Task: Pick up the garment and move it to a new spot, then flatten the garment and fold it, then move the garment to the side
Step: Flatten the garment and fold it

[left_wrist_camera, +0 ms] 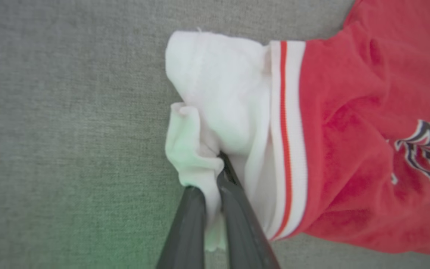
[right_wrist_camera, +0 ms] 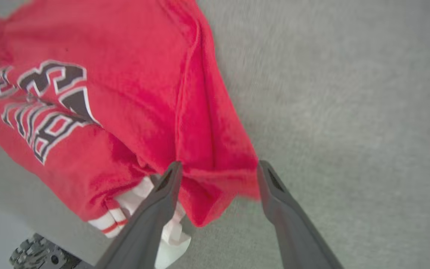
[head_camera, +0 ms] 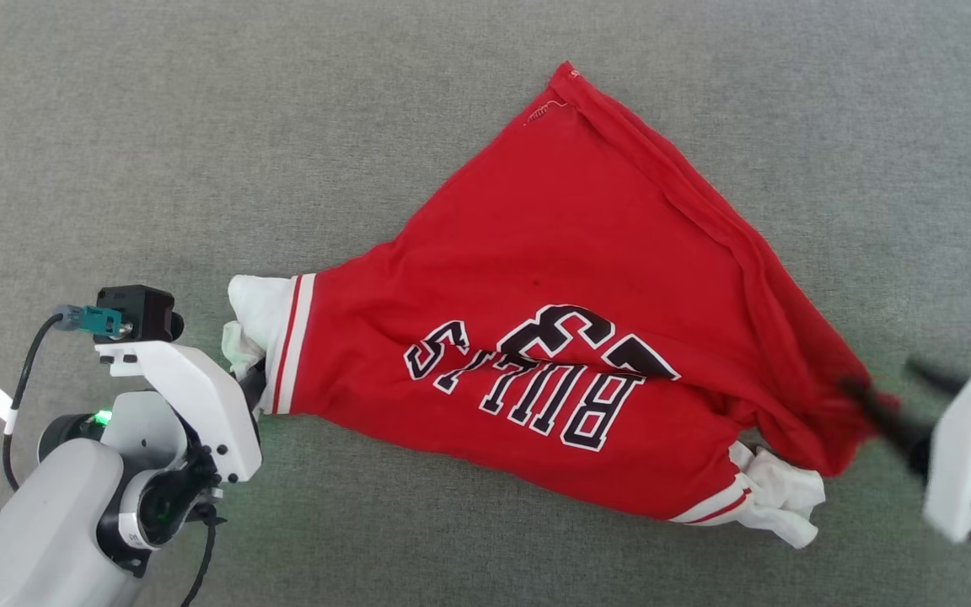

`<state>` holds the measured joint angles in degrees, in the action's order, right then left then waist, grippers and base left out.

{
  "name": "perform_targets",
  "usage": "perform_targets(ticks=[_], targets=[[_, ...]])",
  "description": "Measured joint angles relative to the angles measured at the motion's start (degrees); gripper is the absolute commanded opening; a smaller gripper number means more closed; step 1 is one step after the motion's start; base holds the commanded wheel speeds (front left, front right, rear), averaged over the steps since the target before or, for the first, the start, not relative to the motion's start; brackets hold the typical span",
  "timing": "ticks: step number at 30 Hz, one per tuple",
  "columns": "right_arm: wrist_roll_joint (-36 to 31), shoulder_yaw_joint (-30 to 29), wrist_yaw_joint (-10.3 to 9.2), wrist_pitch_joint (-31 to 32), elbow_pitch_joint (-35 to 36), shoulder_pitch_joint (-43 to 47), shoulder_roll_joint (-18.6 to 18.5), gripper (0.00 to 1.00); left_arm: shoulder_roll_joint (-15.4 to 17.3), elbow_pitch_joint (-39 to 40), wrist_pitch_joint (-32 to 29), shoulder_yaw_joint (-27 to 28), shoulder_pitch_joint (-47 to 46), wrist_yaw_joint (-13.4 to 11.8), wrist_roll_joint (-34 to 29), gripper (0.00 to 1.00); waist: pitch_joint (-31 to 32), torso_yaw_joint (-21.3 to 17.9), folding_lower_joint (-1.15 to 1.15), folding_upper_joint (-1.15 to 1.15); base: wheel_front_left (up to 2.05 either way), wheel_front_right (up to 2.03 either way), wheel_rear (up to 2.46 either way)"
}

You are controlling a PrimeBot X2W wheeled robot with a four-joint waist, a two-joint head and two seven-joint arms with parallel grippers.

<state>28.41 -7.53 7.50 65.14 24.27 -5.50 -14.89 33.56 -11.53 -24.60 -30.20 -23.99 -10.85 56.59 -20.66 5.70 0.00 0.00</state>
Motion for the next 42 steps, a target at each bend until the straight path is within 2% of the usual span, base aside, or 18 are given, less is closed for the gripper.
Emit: perform_targets(ticks=[4,8,14,20,32,36,41,42], targets=[[-1.5,-0.8,0.0,-3.4,4.4,-4.8,-0.1,1.0,-0.5,0.5,-0.1,-0.1,0.2,-0.3,0.2,0.0,0.0,0.8,0.0,0.0,0.0,0.0,0.0],[-3.2,1.9,0.0,-8.6,2.4,-11.9,-1.3,1.0,-1.5,0.8,-0.1,-0.7,-0.5,-0.3,0.2,0.0,-0.6,2.1,0.0,0.0,0.0,0.0,0.0],[-4.0,8.0,0.0,-17.1,-9.8,-23.9,-3.7,1.0,-3.9,0.1,-0.1,-2.3,-2.9,0.7,-0.3,0.0,-1.9,5.3,0.0,0.0,0.0,0.0,0.0],[-4.1,16.3,0.0,-22.2,-26.5,-34.9,-7.4,1.0,-7.1,-1.8,0.5,-3.9,-5.7,2.7,-0.7,0.0,-3.5,9.5,0.0,0.0,0.0,0.0,0.0],[-0.2,32.2,0.0,-22.2,-57.3,-53.3,-11.3,1.0,-12.8,-6.8,2.5,-6.4,-10.0,7.2,-0.9,0.0,-6.8,17.9,0.0,0.0,0.0,0.0,0.0],[2.2,36.1,-0.02,-19.2,-63.3,-57.1,-11.5,1.0,-14.0,-8.6,2.9,-6.9,-11.2,8.6,-0.9,0.0,-7.6,19.8,0.0,0.0,0.0,0.0,0.0],[5.8,41.8,-0.27,-14.4,-66.6,-60.6,-12.0,1.0,-14.8,-10.8,3.2,-7.1,-12.2,9.9,-0.8,0.0,-8.0,20.6,0.0,0.0,0.0,0.0,0.0],[7.0,42.8,-0.3,-13.2,-66.7,-61.1,-12.1,0.7,-14.8,-11.2,3.2,-7.2,-12.4,10.1,-0.8,0.0,-8.0,20.5,0.0,0.0,0.0,0.0,0.0]])
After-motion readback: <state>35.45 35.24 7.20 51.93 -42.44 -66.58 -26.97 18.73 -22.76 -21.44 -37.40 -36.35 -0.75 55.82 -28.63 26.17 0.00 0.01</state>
